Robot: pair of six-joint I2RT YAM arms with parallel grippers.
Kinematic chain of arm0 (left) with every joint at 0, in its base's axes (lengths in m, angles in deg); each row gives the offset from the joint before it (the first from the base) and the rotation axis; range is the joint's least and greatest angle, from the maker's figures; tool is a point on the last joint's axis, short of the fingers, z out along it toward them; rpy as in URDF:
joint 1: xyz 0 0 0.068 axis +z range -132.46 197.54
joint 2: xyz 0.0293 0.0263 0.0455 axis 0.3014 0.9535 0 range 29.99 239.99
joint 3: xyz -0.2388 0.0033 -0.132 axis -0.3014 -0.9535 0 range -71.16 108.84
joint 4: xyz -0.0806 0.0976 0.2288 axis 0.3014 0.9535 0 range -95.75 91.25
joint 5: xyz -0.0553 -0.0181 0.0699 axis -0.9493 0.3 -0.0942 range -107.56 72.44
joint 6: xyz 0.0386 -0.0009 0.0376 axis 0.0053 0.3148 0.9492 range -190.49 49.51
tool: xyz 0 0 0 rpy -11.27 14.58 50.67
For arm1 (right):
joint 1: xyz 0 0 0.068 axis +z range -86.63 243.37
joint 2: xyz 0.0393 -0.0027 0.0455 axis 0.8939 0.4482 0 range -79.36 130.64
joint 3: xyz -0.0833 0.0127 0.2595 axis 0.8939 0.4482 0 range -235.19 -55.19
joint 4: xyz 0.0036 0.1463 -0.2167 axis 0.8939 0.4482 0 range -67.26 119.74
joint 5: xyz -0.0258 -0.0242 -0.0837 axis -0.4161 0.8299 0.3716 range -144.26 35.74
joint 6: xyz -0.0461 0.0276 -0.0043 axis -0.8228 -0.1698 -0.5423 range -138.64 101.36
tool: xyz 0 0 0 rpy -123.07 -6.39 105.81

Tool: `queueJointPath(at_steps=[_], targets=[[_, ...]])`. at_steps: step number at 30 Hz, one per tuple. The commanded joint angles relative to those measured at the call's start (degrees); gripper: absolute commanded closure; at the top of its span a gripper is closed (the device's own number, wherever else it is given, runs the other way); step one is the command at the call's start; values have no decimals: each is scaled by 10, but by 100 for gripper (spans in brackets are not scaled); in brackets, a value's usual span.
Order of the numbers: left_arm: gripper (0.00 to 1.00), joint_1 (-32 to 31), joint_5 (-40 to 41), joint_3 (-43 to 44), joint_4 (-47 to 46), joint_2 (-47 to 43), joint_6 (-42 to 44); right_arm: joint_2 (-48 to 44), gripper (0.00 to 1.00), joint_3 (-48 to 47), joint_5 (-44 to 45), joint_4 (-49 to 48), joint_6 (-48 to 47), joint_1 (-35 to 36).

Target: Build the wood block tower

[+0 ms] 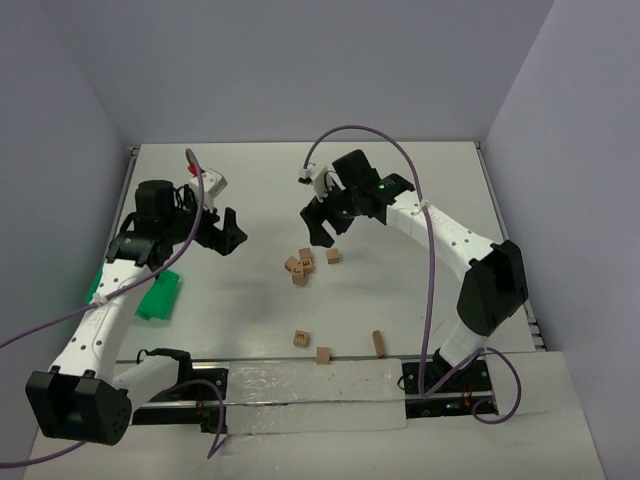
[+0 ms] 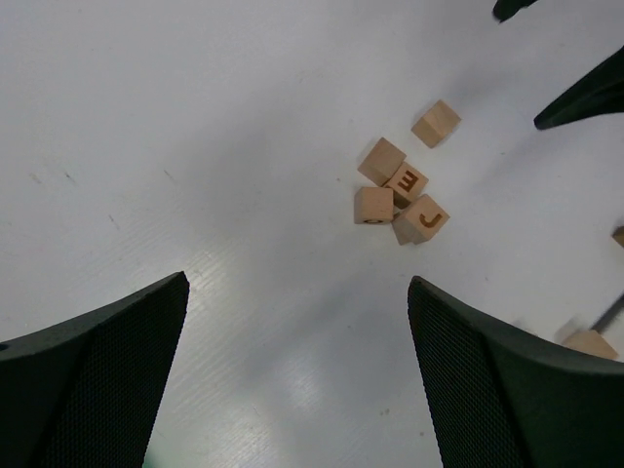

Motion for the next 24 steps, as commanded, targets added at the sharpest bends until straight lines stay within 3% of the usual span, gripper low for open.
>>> queueJointPath(at_steps=[1, 7, 24], targets=[[1, 61, -189, 61, 45, 19, 27, 25, 11, -35, -156, 95, -204, -3], [1, 73, -219, 74, 41, 29, 13, 54, 10, -51, -208, 104, -304, 4], [1, 119, -204, 13, -34, 4, -56, 95, 11, -4, -131, 17, -409, 73]])
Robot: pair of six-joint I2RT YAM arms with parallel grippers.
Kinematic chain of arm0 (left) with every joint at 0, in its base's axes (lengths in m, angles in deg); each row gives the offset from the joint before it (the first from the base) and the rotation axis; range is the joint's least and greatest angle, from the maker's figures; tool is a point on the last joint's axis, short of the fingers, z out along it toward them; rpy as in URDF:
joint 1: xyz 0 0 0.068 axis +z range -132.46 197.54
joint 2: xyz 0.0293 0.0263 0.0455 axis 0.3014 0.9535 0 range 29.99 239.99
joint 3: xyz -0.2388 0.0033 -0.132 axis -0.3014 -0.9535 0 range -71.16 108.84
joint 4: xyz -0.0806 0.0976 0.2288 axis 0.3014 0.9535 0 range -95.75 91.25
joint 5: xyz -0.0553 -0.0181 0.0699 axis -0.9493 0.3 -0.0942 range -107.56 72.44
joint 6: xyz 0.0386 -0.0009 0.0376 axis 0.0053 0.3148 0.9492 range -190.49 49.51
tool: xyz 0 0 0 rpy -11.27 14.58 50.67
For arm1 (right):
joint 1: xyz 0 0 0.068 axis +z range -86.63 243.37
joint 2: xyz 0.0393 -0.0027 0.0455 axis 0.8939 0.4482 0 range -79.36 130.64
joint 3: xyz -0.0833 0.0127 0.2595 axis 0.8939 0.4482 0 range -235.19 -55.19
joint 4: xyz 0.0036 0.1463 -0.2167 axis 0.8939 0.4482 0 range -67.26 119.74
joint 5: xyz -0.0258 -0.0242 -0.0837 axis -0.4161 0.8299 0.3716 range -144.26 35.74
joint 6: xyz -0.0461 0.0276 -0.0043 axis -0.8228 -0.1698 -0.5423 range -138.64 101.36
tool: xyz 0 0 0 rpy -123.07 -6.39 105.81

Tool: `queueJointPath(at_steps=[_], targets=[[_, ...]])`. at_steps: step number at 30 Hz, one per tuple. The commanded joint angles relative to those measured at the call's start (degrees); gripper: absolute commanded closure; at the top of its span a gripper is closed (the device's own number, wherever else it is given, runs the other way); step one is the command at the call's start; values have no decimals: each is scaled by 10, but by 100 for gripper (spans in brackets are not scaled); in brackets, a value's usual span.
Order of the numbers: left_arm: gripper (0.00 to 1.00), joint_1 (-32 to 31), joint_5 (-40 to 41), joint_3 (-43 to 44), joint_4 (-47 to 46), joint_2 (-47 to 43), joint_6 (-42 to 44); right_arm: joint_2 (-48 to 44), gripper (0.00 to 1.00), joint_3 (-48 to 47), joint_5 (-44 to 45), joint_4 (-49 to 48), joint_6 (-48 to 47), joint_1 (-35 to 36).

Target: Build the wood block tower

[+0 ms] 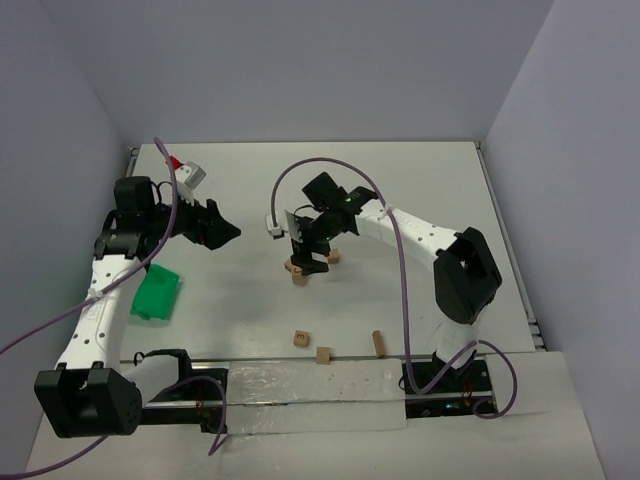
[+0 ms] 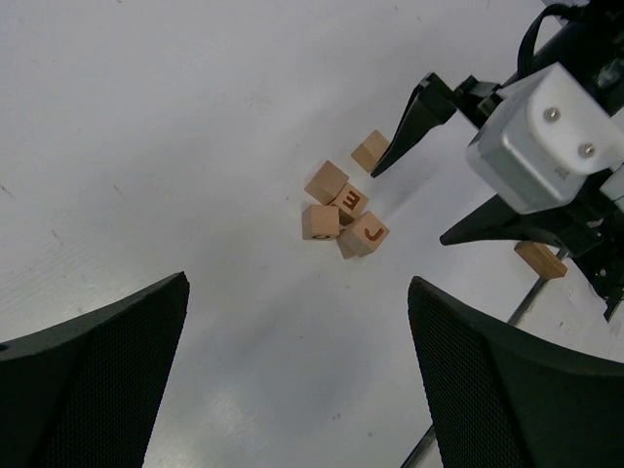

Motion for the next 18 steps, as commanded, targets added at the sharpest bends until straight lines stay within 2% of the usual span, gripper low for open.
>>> queueJointPath(at_steps=[1, 12, 18], targets=[[1, 10, -25, -10, -40, -13, -20, 22, 11, -1, 21, -26, -31, 10], [1, 35, -17, -28, -51, -10, -15, 55, 16, 5, 45, -50, -27, 36], [1, 44, -19, -36, -62, -7, -17, 70, 23, 4, 44, -53, -25, 46]])
